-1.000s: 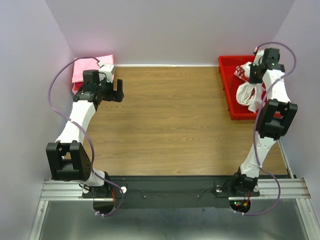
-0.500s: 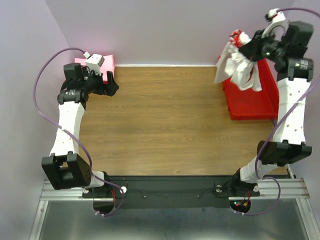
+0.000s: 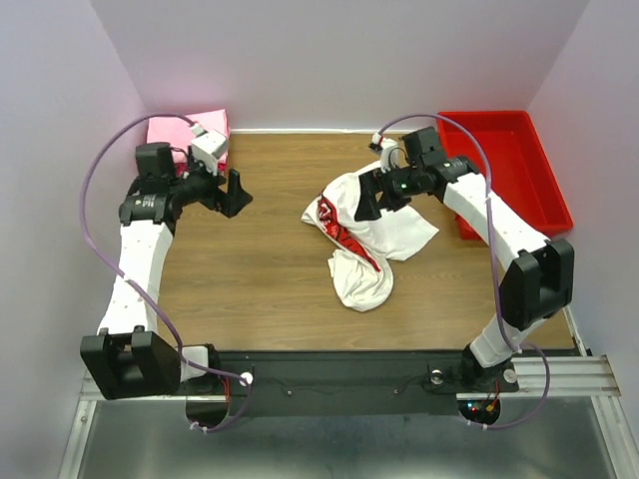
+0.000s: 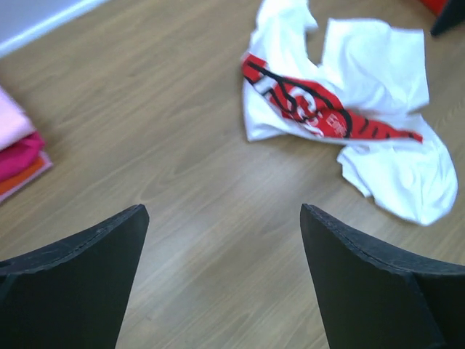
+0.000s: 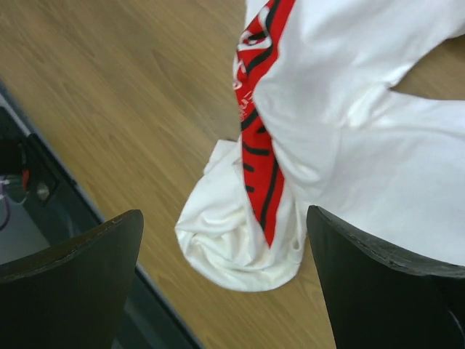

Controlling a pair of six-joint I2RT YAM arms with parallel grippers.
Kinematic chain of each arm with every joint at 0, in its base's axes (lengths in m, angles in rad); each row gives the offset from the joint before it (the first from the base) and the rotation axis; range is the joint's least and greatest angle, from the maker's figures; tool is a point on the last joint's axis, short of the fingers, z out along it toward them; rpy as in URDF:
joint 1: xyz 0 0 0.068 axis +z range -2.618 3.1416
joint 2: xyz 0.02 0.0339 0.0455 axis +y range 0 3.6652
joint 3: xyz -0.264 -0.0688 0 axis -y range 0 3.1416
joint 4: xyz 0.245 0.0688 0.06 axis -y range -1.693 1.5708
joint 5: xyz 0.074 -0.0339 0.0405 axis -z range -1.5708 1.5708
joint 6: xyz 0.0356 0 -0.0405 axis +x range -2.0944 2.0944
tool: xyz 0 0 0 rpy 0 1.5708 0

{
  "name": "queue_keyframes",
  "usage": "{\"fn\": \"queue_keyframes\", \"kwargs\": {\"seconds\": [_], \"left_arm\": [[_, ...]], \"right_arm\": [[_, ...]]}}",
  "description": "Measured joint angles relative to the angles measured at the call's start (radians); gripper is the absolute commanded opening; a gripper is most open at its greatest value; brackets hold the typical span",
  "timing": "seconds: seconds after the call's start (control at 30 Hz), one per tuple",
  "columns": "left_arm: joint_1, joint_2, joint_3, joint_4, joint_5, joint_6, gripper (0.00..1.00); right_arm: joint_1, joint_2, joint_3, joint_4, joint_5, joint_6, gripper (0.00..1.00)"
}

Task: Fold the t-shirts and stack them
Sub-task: Move the tshirt to the center of the board, then flatten the tshirt out

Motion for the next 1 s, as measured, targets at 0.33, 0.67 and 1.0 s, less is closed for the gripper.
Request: {"fn": "queue_keyframes", "kwargs": {"seconds": [0.33,0.67,1.0], "left_arm": [[-0.52,-0.008,-0.27,0.003,-0.158,0.219,0.81],[-0.956,0.198,-0.32,0.233,-0.395,0.221,0.88],[-1.043,0.422,-0.313,0.369,-0.505,0.224,0.46]], "right_arm": [[-0.095,-0.126,-0.259,0.019,0.178,-0.088,0.88],[-0.189,0.071,-0.294,0.114,0.317,-0.077,0.82],[-0.188,0.187,-0.29,0.206,0.407,-0.058,0.47]]}}
